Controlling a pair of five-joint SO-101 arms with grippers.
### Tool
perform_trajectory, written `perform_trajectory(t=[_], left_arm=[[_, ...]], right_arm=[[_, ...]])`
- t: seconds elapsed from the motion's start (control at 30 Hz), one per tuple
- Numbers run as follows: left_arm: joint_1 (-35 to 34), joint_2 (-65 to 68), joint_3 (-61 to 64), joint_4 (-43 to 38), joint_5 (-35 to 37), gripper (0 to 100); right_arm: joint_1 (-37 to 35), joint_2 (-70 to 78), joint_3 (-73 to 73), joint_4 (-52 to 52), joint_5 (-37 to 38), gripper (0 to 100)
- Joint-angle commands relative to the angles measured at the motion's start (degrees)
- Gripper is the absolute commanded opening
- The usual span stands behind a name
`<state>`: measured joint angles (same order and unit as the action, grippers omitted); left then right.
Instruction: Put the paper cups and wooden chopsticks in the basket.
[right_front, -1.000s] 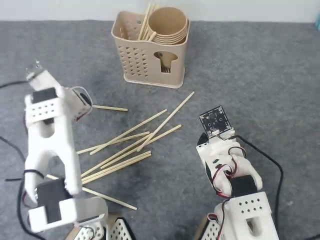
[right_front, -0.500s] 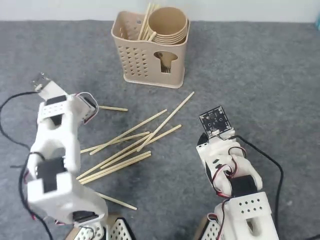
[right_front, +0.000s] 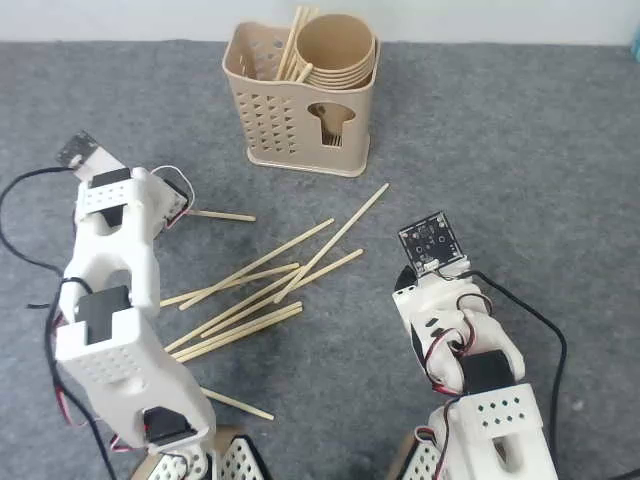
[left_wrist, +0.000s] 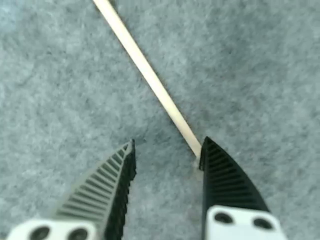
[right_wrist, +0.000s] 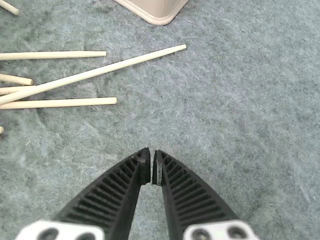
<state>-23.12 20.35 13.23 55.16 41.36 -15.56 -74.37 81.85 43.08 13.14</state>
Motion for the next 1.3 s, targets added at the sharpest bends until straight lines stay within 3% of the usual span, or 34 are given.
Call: perform_trajectory(t=[0.0,0.23,0.53,0.6,0.7,0.8,1.07,1.27], left_arm=[[-0.4,0.0,-3.8,-1.5,1.0,20],[-0.4,2.2,-6.2,-1.0,1.0,20],[-1.6,15.9,-26.2,12.7,3.2,19],[-1.6,19.1,-30.9,16.6,4.1,15],[-1.7,22.6,-36.3,20.8,4.0,0],[-1.5,24.5,-39.6,24.2,4.0,1],[-0.4,23.7,-40.7,28.7,3.8,1],[0.2,12.7,-41.1,30.7,0.7,1]], right_arm=[[0.3,-0.9,-0.7,-0.9,1.5,3.3],[0.3,-0.9,-0.6,-0.9,1.5,3.4],[0.3,-0.9,-0.5,-0.9,1.5,3.4],[0.3,-0.9,-0.5,-0.9,1.5,3.4],[0.3,-0.9,-0.5,-0.9,1.5,3.4],[0.3,-0.9,-0.5,-0.9,1.5,3.4],[0.3,-0.9,-0.6,-0.9,1.5,3.4],[0.3,-0.9,-0.6,-0.9,1.5,3.4]])
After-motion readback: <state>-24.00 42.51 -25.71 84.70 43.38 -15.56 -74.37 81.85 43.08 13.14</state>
